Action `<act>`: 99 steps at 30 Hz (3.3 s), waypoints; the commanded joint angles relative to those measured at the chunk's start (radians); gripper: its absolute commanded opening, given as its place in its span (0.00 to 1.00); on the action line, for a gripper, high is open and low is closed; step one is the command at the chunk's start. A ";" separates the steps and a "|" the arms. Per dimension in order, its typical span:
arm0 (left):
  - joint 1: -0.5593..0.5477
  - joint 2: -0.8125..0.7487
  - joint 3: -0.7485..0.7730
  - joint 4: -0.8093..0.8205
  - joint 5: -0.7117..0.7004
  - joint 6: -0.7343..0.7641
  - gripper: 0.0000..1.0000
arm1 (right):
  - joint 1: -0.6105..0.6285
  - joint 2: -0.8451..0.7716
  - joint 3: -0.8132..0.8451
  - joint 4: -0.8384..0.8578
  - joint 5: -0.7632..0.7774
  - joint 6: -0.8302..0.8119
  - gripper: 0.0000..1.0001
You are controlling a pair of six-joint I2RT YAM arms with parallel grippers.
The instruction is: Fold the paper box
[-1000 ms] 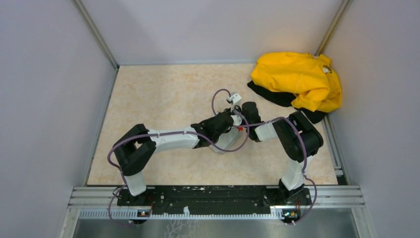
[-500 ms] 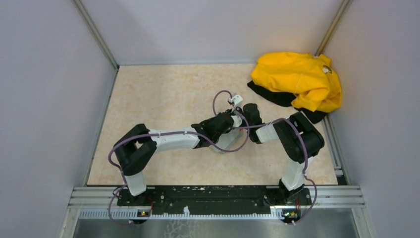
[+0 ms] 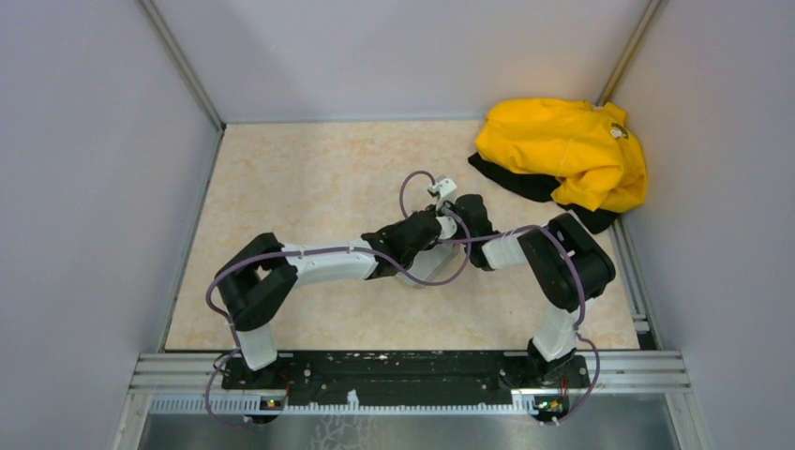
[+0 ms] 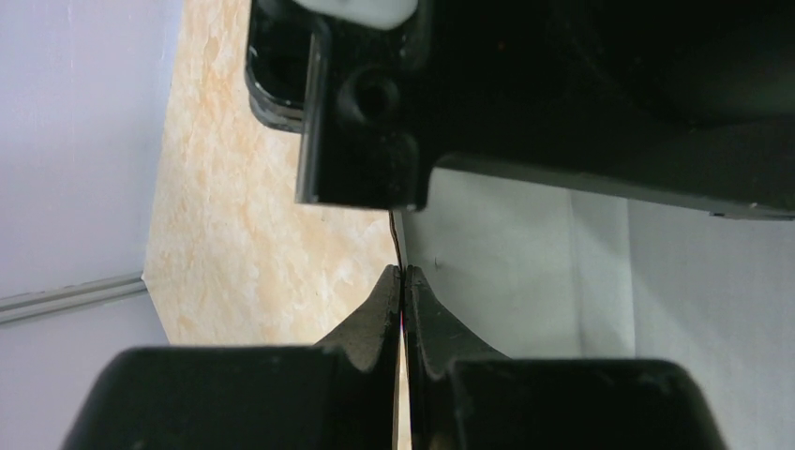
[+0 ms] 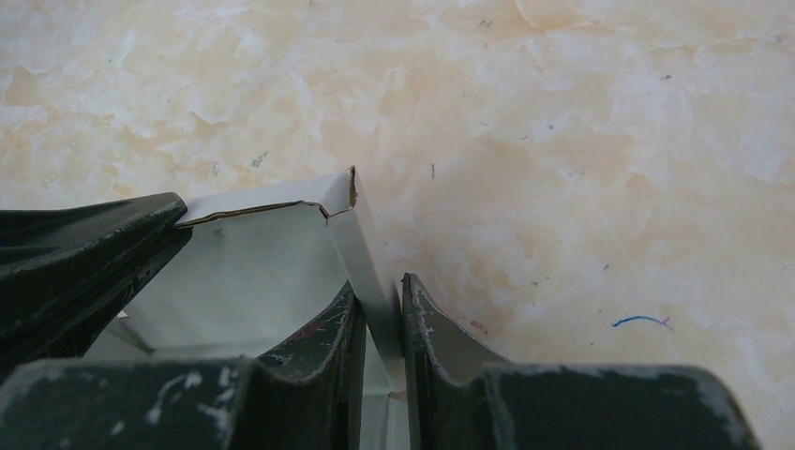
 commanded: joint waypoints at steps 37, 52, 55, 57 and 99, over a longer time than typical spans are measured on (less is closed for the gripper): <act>0.083 -0.172 0.013 0.018 0.086 -0.157 0.10 | 0.063 0.082 0.393 -0.434 0.247 -0.182 0.12; 0.249 -0.274 -0.064 -0.082 0.164 -0.839 0.10 | 0.076 0.087 0.534 -0.736 0.294 -0.272 0.11; 0.261 -0.274 -0.133 -0.054 0.200 -0.970 0.11 | 0.083 0.084 0.550 -0.784 0.335 -0.273 0.10; 0.269 -0.296 -0.191 0.017 0.233 -0.989 0.15 | 0.083 0.089 0.558 -0.809 0.350 -0.266 0.11; 0.204 -0.153 0.102 -0.309 0.402 -0.428 0.40 | 0.022 -0.028 0.832 -1.148 0.241 -0.171 0.10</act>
